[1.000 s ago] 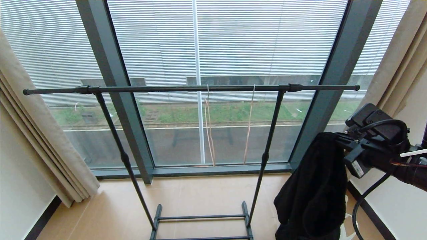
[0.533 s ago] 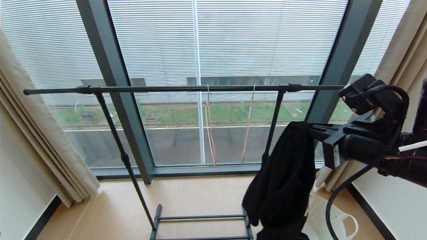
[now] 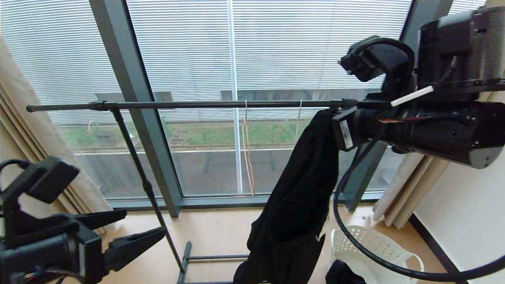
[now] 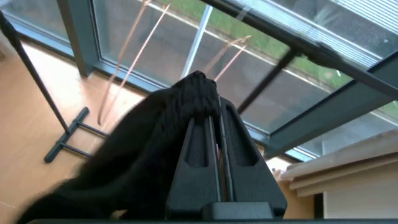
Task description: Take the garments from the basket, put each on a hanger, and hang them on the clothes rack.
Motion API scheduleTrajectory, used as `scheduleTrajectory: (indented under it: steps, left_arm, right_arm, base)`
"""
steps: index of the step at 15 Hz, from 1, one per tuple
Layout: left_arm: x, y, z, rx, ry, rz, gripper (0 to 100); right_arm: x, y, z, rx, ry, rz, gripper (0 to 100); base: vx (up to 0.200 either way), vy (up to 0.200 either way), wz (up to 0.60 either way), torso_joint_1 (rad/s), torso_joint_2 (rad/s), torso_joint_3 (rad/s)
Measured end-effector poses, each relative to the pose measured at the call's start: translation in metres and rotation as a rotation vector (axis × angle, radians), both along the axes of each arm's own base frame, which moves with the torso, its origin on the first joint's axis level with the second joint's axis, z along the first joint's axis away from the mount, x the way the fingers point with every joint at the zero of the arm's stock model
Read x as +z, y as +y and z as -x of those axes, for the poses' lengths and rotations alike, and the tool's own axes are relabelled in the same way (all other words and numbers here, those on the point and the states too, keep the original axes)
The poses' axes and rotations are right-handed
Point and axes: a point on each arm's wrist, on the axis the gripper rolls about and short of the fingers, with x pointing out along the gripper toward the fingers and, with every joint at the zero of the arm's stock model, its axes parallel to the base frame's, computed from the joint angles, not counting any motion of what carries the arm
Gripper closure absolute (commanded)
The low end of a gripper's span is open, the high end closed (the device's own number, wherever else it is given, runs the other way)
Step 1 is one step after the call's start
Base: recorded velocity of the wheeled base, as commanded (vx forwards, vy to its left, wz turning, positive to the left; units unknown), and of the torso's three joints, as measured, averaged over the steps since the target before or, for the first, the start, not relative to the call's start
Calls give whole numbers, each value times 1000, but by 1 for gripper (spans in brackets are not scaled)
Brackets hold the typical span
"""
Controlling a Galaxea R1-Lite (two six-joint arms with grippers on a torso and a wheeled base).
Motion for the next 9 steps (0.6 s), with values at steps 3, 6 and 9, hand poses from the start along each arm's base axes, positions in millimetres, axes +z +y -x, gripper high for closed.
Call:
scheduleTrajectory:
  steps: [3, 6, 9]
  left_arm:
    - [-12, -44, -34, -117, 15, -11, 0]
    - [-34, -84, -58, -190, 30, -27, 0]
    - [-50, -119, -77, -233, 61, -60, 0]
  right_arm:
    - [-7, 28, -4, 44, 12, 13, 100]
    - [-13, 39, -4, 64, 19, 19, 100]
    - [-16, 41, -5, 68, 29, 20, 100]
  base:
    - [0, 0, 0, 0, 0, 0]
    - [0, 0, 0, 0, 0, 0]
    - [0, 0, 0, 0, 0, 0]
